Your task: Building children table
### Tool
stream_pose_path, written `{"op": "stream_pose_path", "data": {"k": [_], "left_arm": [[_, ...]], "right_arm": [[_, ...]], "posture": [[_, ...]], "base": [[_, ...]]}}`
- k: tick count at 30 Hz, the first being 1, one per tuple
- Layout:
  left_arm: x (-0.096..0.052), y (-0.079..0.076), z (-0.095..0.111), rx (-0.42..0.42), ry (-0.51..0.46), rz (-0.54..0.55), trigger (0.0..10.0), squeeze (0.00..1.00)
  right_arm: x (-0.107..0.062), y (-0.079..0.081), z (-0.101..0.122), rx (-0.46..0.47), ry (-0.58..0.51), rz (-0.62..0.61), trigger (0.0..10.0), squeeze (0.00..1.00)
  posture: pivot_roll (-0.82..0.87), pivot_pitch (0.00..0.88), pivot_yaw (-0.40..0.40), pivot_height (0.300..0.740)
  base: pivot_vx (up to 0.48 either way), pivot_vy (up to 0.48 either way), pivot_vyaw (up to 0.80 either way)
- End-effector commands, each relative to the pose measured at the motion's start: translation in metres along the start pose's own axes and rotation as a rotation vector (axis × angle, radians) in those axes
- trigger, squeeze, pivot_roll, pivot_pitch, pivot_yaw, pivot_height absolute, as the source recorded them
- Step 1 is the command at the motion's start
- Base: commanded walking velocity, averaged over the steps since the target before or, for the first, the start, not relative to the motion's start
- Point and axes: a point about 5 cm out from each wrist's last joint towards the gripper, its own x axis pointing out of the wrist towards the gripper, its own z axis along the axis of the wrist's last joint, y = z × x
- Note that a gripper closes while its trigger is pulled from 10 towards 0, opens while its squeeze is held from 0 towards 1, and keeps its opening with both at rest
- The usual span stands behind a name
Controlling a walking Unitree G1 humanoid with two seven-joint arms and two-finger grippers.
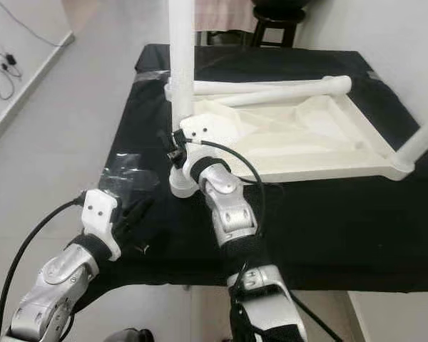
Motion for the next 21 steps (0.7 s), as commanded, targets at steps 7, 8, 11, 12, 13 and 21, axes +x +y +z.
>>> {"op": "stream_pose_path", "data": {"k": [7, 8, 11, 12, 13, 21], "left_arm": [[0.0, 0.0, -0.006, -0.016, 0.023, -0.004, 10.0, 0.0], [0.0, 0.0, -0.006, -0.016, 0.023, -0.004, 10.0, 0.0], [0.0, 0.0, -0.007, -0.019, 0.023, -0.003, 10.0, 0.0], [0.0, 0.0, -0.007, -0.019, 0.023, -0.003, 10.0, 0.0], [0.0, -0.001, -0.007, -0.021, 0.023, -0.001, 10.0, 0.0], [-0.002, -0.002, -0.008, -0.025, 0.024, 0.007, 10.0, 0.0]], "right_arm": [[-0.003, 0.007, 0.058, -0.079, -0.18, 0.472, 10.0, 0.0], [-0.005, 0.007, 0.058, -0.111, -0.164, 0.559, 10.0, 0.0], [-0.01, 0.001, 0.053, -0.13, -0.1, 0.746, 10.0, 0.0], [-0.01, 0.001, 0.053, -0.13, -0.1, 0.746, 10.0, 0.0], [-0.01, -0.002, 0.053, -0.117, -0.094, 0.774, 10.0, 0.0], [-0.003, -0.014, 0.052, -0.065, -0.059, 0.799, 0.0, 0.0]], "posture": [[0.12, 0.142, -0.038, 0.74], [0.12, 0.139, -0.036, 0.74], [0.12, 0.14, -0.045, 0.74], [0.12, 0.14, -0.045, 0.74], [0.12, 0.139, -0.048, 0.74], [0.13, 0.14, -0.053, 0.74]], "base": [[0.0, 0.0, 0.0], [0.0, 0.0, 0.0], [0.0, 0.0, 0.0], [0.0, 0.0, 0.0], [0.0, 0.0, 0.0], [0.0, 0.0, 0.0]]}}
